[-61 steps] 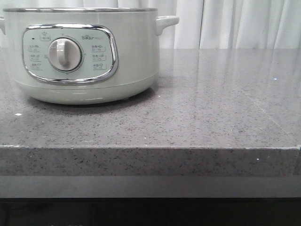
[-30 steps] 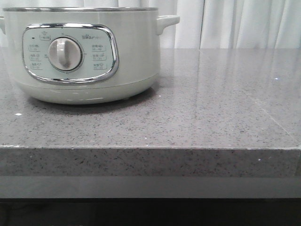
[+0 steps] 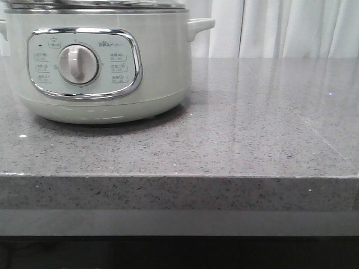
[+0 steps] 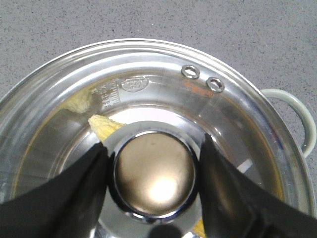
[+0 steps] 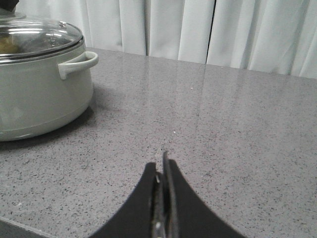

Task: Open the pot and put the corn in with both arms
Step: 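Lower the glass lid back onto the pot with the left gripper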

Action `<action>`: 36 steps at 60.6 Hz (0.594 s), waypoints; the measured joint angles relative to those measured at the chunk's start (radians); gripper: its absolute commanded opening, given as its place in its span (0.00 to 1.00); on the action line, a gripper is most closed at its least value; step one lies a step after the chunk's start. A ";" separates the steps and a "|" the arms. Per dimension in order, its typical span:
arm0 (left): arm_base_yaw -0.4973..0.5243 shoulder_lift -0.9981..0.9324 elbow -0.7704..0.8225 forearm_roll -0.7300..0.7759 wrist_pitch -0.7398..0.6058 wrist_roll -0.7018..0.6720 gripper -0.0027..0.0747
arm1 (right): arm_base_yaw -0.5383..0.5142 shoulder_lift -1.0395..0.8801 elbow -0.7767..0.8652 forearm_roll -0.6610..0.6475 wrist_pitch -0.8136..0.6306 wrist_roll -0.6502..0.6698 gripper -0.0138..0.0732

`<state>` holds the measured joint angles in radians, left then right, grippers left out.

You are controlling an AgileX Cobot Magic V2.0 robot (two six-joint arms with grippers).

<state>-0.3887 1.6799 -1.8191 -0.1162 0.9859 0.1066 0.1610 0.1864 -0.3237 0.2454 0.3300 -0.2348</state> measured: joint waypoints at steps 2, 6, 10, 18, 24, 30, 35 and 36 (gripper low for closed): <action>0.000 0.000 0.000 0.000 0.000 0.000 0.36 | 0.000 0.000 0.000 0.000 0.000 0.000 0.08; 0.000 0.000 0.000 0.000 -0.002 0.000 0.36 | 0.000 0.000 0.000 0.000 0.000 0.000 0.08; 0.000 0.000 -0.002 -0.007 -0.004 0.000 0.36 | 0.000 0.000 0.000 0.000 0.000 0.000 0.08; 0.000 0.000 -0.001 -0.023 -0.004 0.000 0.42 | 0.000 0.000 0.000 0.000 0.000 0.000 0.08; 0.000 0.000 -0.002 -0.026 0.000 0.000 0.51 | 0.000 0.000 0.000 0.000 0.000 0.000 0.08; -0.001 0.000 -0.002 -0.027 0.008 0.000 0.58 | 0.000 0.000 0.000 0.000 0.000 0.000 0.08; -0.001 0.000 -0.009 -0.031 -0.004 0.000 0.62 | 0.000 0.000 0.000 0.000 0.000 0.000 0.08; -0.001 0.000 -0.011 -0.031 -0.007 0.000 0.63 | 0.000 0.000 0.000 0.000 0.000 0.000 0.08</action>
<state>-0.3894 1.6799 -1.8298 -0.1470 0.9784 0.1066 0.1610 0.1864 -0.3237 0.2454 0.3300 -0.2348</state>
